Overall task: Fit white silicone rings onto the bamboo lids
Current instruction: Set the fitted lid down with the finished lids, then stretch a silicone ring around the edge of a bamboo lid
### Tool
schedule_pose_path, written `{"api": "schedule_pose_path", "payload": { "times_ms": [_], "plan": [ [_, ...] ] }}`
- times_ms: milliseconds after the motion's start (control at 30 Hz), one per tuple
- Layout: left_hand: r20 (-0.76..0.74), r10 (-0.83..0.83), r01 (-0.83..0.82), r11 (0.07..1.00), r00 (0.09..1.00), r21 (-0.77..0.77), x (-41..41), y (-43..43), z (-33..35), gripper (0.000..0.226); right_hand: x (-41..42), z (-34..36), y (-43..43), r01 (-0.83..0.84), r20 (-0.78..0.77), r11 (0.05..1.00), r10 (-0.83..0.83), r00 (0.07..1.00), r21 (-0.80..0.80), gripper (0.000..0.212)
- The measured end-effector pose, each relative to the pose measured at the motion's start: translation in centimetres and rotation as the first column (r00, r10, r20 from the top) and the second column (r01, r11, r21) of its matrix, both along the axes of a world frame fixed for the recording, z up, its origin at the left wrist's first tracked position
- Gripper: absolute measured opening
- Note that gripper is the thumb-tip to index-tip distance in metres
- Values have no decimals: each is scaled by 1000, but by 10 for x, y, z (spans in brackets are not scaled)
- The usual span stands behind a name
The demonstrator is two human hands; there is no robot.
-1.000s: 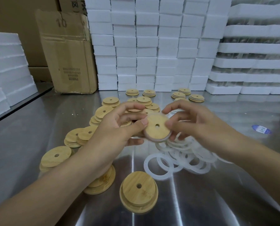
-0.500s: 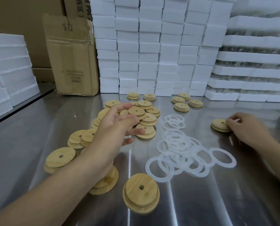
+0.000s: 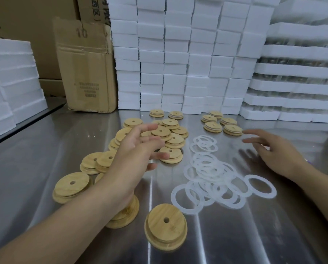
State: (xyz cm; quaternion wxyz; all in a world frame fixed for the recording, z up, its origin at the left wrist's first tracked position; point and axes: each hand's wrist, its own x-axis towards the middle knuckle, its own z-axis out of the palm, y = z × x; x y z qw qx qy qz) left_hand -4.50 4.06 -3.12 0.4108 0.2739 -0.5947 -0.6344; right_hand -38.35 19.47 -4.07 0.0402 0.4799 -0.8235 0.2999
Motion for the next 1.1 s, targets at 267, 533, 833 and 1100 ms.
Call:
{"api": "schedule_pose_path", "payload": {
  "times_ms": [267,533,833,1100],
  "plan": [
    [76,-5,14,993,997,-115,1,1,3,19,-11,-10,-5,83,31,996,-82,996,-38,25],
    [479,435,189,559,762,-808,14,-12,-7,20,20,-10,-20,-46,47,997,49,998,-67,37],
    [645,597,294,583,477,-758,31,-36,-5,42,53,-3,-24,-181,-10,983,181,983,-23,42],
    [658,601,275,608,454,-745,38,-45,2,43,92,2,-26,-349,-104,927,364,925,137,12]
  ]
}}
